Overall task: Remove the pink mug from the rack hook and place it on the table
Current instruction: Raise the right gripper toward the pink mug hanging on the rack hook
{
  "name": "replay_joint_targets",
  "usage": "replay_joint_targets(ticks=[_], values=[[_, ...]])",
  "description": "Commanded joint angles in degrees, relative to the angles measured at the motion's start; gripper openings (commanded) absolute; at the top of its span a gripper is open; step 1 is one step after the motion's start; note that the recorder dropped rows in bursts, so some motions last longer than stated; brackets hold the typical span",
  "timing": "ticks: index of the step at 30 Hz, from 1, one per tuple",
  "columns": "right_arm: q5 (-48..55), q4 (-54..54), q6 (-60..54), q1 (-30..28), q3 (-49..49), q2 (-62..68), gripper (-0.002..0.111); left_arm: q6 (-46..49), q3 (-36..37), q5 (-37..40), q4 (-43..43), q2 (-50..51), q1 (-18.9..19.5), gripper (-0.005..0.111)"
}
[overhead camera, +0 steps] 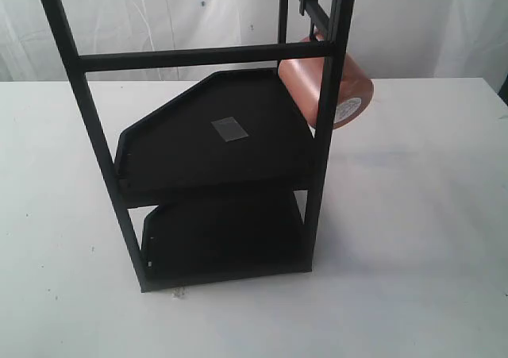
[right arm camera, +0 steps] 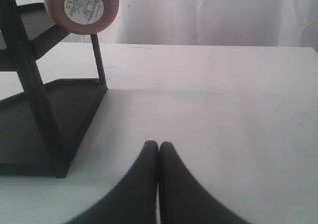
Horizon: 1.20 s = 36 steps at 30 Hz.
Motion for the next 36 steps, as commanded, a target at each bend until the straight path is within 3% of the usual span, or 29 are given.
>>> replay_joint_targets(ticks=[1,7,14,20,27,32,36], values=[[-1.6,0.0,-0.1,-0.3,0.3,-0.3,0.000,-0.1,0.1,-0.1,-0.5,-0.3,-0.1,0.000],[-15.5,7.8,14.9,-0.3,0.3,-0.3,0.000,-0.1,0.1,-0.1,-0.5,-0.3,-0.1,0.000],[-25.4,7.7,17.2,-0.3,0.3,-0.3,0.000,-0.1,0.1,-0.1,-0.5,-0.3,-0.1,0.000],[-4.5,7.7,8.6,-0.3,-10.9,-0.2,0.000,-0.1,0.1,-0.1,-0.5,-0.3,-0.1,0.000],[22.4,22.2,-22.2,-0.3,-30.5,16.0,0.000,-0.1,0.1,-0.1,-0.5,-0.3,-0.1,0.000],[24.5,25.8,-30.1,-0.3,-37.3,26.7,0.001,-0.1,0.1,-0.1,-0.5,-0.3,-0.1,0.000],[21.4,25.7,-32.6,-0.3,-40.6,30.9,0.016,-0.1,0.1,-0.1,-0.5,-0.3,-0.1,0.000]])
